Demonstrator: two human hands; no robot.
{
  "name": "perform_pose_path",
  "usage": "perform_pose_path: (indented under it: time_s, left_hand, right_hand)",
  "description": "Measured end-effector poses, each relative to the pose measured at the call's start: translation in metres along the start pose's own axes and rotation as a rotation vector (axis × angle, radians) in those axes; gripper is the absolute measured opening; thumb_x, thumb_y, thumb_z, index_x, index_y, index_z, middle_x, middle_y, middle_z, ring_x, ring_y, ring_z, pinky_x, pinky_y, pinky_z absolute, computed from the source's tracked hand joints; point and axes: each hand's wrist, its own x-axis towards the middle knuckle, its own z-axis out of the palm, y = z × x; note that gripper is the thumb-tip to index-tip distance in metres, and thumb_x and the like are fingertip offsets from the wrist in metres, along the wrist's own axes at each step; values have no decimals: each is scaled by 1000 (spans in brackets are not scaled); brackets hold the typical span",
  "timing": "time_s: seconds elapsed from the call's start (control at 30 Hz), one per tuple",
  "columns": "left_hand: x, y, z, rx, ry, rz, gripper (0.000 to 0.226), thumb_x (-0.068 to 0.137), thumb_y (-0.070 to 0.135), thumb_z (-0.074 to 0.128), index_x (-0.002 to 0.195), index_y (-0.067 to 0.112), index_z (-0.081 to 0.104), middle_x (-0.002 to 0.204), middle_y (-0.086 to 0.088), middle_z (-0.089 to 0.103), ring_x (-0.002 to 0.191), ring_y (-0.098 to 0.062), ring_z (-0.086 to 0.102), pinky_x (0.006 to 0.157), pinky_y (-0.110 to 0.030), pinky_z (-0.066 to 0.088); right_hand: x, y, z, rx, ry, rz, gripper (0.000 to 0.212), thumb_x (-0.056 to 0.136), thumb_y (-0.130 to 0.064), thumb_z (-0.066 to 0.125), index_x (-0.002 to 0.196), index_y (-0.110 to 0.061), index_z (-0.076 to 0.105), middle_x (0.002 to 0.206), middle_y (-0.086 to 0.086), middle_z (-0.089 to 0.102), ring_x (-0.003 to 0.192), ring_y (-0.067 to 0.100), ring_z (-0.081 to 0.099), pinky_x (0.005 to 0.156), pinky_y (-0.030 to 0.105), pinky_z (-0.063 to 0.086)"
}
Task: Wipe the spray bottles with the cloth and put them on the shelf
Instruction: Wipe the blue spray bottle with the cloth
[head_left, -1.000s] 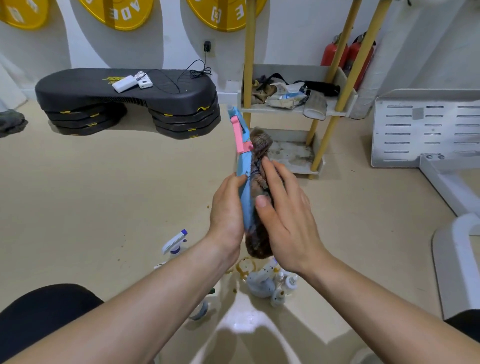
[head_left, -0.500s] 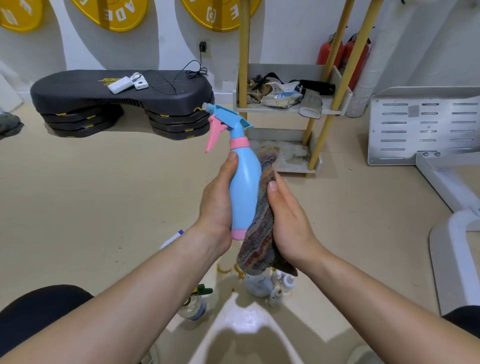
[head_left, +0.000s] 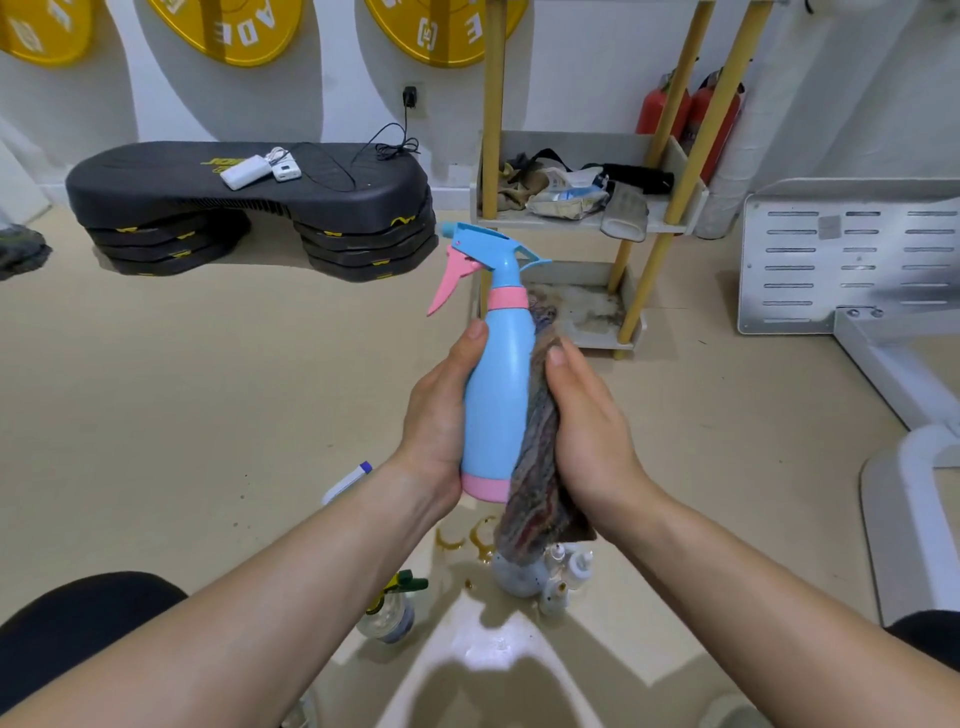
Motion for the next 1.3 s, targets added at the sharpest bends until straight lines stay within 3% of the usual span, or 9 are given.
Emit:
perform_pose_path:
  time_s: [0.17,0.33,0.53,0.67,0.8,0.97,1.07,1.17,1.3]
  left_hand:
    - [-6,-6,7,164,80,-19,78,57,75,78,105,14,76,108,-13,76,96,-30,72,86,-40,55]
    - [-13,-4,19,393,201,68,67,90,63,55,89,-1,71,75,-3,72,64,-15,63,62,-27,45]
    - [-23,-8,31,347,117,96,47,89,55,62,95,9,72,90,-8,78,78,-20,73,71,-33,56]
    - [-16,7,29,179,231,82,40,88,51,67,89,13,76,93,-11,78,82,-26,75,79,-40,58]
    - [-7,22,16,28,316,104,64,62,66,76,98,15,73,105,-14,77,99,-35,73,92,-52,55]
    - [-3,19,10,185,360,184,72,67,71,68,88,3,68,84,-16,70,74,-21,63,72,-38,47]
    - [-8,4,15,325,288,283,51,75,61,70,69,11,64,65,-6,61,63,-16,52,64,-32,42]
    - [-14,-15,19,502,225,313,38,81,55,72,65,22,64,59,11,60,57,-9,51,58,-28,41]
    - [-16,-19,21,633,219,324,28,80,56,74,77,29,71,68,18,69,63,-2,61,60,-21,45]
  right_hand:
    - [2,-7,-10,95,97,178,37,108,-32,44,85,-16,68,63,-14,70,58,1,63,54,12,49]
    - [11,-2,-14,97,165,127,34,109,-25,40,91,-12,66,66,-14,68,62,1,60,59,13,48]
    - [10,-6,-10,150,177,165,35,107,-29,46,82,-18,68,64,-13,71,62,1,65,62,17,51]
    - [7,-1,-6,200,139,270,37,102,-39,55,78,-19,74,77,-6,77,74,12,70,75,30,54]
    - [-7,10,5,-10,74,100,36,111,-31,34,112,-21,68,99,-17,74,93,-15,64,85,8,48]
    - [-19,29,9,-407,-64,-147,54,97,-49,28,149,-44,15,147,-42,16,135,-27,13,112,5,11]
    - [-4,25,7,-289,-12,-166,58,98,-53,33,153,-38,29,148,-34,35,136,-17,32,113,15,26]
    - [12,10,0,-40,104,-51,30,108,-39,37,112,-27,64,99,-21,72,93,-6,65,86,22,51]
    - [21,-1,-16,91,252,38,41,110,-31,37,86,-15,67,68,-8,70,62,6,65,59,20,53]
